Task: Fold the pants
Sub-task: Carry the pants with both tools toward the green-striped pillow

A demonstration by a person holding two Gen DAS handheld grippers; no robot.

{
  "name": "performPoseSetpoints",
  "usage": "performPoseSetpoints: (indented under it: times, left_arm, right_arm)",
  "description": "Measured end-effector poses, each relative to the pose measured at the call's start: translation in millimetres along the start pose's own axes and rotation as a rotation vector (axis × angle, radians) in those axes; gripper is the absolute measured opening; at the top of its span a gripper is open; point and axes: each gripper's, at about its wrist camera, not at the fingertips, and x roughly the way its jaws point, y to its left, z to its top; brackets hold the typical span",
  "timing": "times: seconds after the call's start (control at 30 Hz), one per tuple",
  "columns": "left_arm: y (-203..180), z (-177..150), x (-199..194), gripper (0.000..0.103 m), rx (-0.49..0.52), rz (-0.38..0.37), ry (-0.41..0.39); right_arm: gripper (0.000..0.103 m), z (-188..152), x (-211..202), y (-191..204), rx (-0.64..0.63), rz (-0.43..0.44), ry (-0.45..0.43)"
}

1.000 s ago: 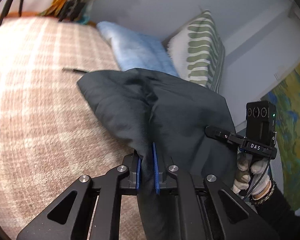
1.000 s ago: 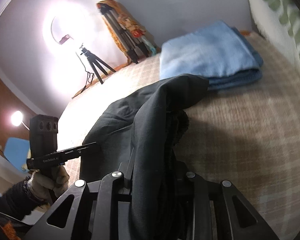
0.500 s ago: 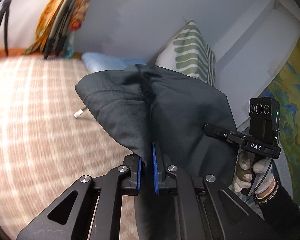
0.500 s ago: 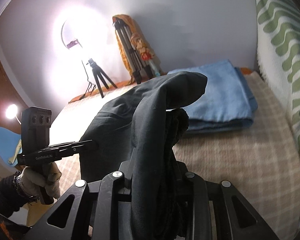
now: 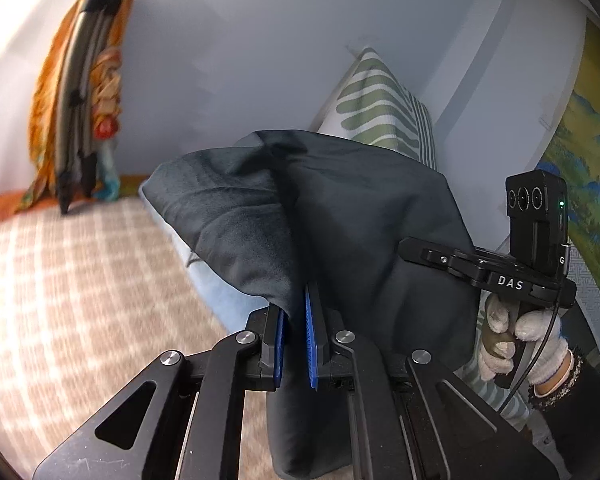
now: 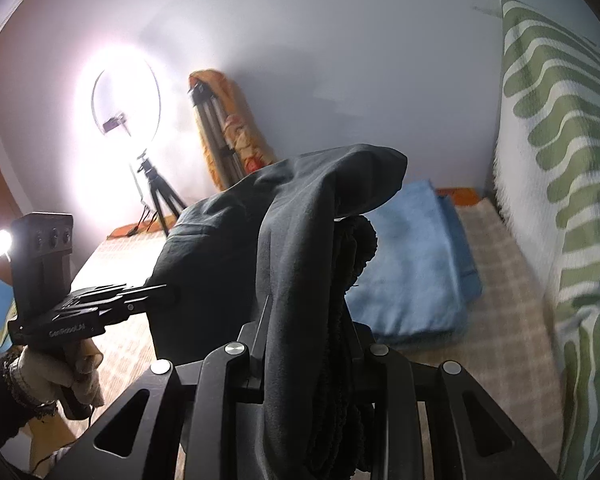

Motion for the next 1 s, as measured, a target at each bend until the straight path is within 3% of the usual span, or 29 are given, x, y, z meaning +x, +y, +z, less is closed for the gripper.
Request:
performPoseSetpoints:
  times: [0.27, 0.5, 0.73, 1.0]
  left_arm:
    - [11, 41, 33, 0.007, 0.002, 0.012, -0.019]
    - [28, 60, 66, 0.007, 0.003, 0.036, -0.016]
    - [49, 63, 96, 0.007, -0.005, 0.091, -0.003]
    - [72, 52, 113, 0.007, -0.041, 0.166, 0.025]
  right_arm:
    - [0.025, 40, 22, -29, -0.005, -0.041, -0.023]
    - [0.025, 69, 65, -58, -0.008, -0.008, 0.013]
    - [0.025, 85, 123, -70, -0.075, -0.008, 0.076]
    - [0.025, 85, 152, -105, -0.058, -0.018, 0.146]
